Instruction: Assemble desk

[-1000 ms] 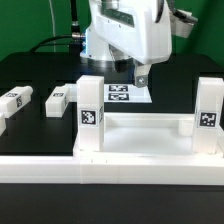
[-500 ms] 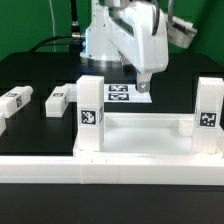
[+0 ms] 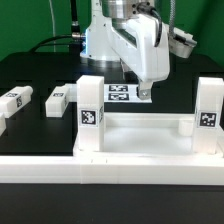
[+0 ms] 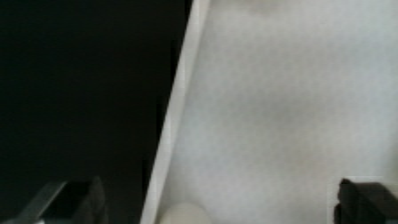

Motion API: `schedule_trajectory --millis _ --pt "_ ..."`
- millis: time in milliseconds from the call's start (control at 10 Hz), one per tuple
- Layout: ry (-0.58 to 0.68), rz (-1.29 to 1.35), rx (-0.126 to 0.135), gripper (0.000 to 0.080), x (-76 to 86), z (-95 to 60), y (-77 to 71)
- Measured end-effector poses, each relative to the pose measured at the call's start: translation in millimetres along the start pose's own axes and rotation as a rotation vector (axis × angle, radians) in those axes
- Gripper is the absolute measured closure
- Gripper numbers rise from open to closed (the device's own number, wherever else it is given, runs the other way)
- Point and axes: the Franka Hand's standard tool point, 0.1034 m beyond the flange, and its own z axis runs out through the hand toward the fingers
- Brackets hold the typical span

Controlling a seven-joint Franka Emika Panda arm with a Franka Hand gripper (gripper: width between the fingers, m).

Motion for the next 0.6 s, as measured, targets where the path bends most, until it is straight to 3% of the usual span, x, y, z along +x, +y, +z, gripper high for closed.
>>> schedule_trajectory --millis 400,600 --pt "-0.004 0.111 0.013 0.0151 -0.4 18.0 20.3" --pt "0.000 0.105 0.018 0.0151 -0.1 19.5 20.6"
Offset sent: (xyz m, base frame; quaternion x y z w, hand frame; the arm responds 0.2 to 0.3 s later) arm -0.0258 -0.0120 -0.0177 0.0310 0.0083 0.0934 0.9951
